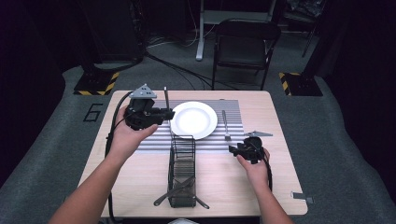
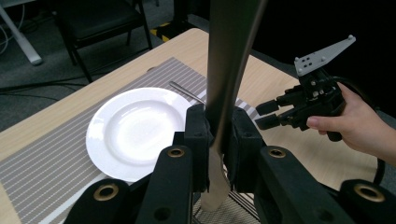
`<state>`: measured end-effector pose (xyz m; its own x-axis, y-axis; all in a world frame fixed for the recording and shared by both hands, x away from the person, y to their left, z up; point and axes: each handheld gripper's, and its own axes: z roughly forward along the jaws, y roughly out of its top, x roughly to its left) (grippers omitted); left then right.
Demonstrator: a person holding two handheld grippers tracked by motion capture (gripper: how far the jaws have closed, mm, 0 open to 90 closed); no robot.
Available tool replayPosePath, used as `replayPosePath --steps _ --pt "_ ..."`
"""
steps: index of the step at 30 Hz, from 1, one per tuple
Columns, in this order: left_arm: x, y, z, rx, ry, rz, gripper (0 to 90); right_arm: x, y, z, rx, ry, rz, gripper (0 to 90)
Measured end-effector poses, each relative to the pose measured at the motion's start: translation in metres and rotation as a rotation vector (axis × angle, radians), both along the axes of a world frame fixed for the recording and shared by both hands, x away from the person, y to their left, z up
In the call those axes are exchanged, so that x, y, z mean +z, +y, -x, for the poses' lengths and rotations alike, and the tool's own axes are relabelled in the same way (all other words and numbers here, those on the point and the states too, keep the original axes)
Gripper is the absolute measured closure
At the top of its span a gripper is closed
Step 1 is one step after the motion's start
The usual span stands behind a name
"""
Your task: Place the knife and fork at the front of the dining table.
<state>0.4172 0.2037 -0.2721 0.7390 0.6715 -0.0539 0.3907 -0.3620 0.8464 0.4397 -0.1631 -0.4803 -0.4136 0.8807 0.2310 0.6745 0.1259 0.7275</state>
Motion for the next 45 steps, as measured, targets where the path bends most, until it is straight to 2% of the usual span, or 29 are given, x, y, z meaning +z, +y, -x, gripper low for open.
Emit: replayPosePath --steps 8,15,23,38,45 --pt "0.002 0.011 -0.009 0.034 0.008 -0.002 80.4 0.0 0.001 0.0 -0.003 0.002 0.0 52.0" --pt "-0.006 0.021 -0.02 0.054 0.006 0.0 80.4 0.0 0.001 0.0 -0.002 0.0 0.0 52.0" --pt "-0.025 0.032 -0.033 0.085 0.018 -0.002 80.4 0.0 0.0 0.0 0.0 -0.002 0.004 51.9" --pt "-0.066 0.058 -0.051 0.188 0.024 0.02 80.4 -0.002 0.0 -0.001 0.005 -0.002 0.007 51.9" --pt "-0.087 0.065 -0.057 0.204 0.043 0.003 80.5 -0.002 0.001 -0.001 0.003 0.004 0.005 51.9"
